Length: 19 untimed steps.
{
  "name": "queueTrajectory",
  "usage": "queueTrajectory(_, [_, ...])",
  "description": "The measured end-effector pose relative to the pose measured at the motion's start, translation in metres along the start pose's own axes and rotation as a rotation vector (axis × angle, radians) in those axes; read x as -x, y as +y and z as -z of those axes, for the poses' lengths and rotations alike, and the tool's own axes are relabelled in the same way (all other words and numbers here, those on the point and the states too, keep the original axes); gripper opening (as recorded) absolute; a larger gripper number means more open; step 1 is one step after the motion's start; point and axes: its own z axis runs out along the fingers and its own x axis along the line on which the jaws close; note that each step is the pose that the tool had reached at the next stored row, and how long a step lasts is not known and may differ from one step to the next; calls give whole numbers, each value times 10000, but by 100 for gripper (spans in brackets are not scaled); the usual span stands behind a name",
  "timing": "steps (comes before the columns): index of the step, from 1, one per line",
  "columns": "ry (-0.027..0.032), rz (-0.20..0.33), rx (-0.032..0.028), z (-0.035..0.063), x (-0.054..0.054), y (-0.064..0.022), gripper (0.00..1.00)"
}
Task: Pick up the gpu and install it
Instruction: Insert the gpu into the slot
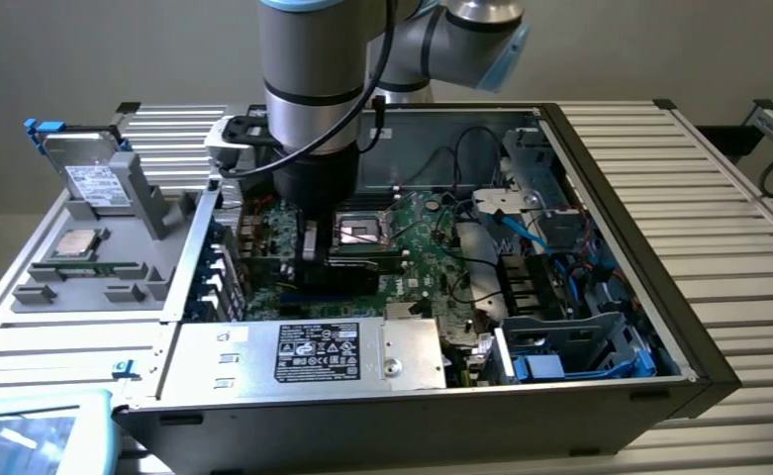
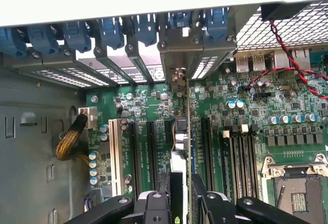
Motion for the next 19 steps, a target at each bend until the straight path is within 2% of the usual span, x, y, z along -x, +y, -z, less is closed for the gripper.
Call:
queueTrajectory(9, [-12,3,2,11,13,-22,28])
queueTrajectory(11, [-57,3,6,10,13,-13,28])
queueTrajectory(19, [-310,22,27,7,7,29,28])
